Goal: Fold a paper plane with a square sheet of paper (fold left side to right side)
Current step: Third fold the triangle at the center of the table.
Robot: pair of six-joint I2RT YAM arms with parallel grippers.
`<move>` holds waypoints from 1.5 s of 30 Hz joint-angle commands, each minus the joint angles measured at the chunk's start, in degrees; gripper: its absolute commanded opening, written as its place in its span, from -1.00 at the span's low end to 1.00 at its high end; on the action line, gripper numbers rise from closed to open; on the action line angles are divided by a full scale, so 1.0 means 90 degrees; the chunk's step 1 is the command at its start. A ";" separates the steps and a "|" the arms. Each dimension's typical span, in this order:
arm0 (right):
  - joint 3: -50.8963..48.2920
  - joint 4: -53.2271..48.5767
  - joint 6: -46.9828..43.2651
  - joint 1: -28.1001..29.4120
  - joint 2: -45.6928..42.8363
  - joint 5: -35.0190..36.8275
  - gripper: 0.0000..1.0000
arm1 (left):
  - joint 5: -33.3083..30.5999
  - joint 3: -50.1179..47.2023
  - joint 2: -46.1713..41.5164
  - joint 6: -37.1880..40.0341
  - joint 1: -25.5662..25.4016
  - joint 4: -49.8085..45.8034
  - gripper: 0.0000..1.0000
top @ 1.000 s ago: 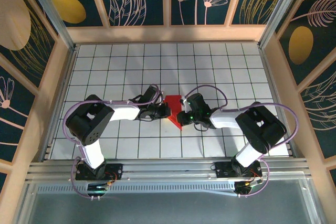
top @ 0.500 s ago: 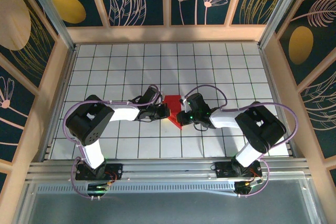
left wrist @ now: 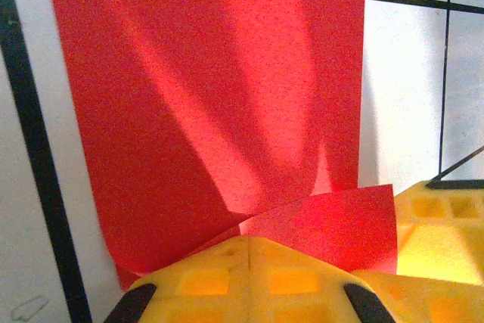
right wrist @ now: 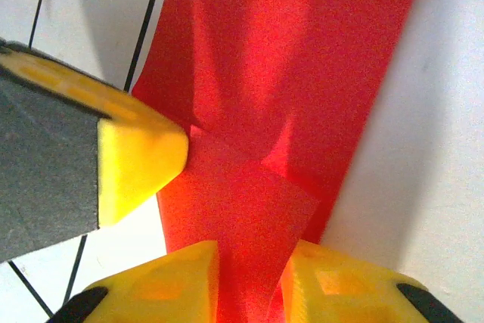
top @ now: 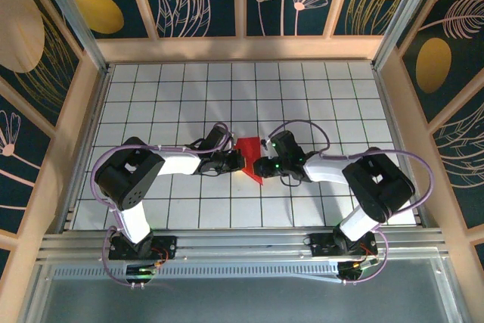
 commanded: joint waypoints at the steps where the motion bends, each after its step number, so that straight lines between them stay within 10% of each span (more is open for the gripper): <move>1: 0.0248 -0.0510 0.0043 -0.0150 -0.0362 -0.0026 -0.31 | -0.0334 -0.0202 0.0103 0.0073 -0.0027 -0.0464 -1.00; 7: 0.0141 -0.0877 0.0224 -0.0414 -0.1030 -0.0524 -0.24 | -0.0351 -0.0168 0.0086 0.0083 -0.0021 -0.0483 -1.00; 15: -0.0500 -0.0055 0.1085 -0.0495 -0.1191 -0.2483 -0.98 | -0.0379 -0.0096 0.0086 0.0107 -0.0025 -0.0523 -1.00; 45: -0.0897 0.0507 0.1317 -0.0250 -0.0263 -0.2350 -1.00 | -0.0395 0.0004 0.0159 0.0155 -0.0031 -0.0611 -1.00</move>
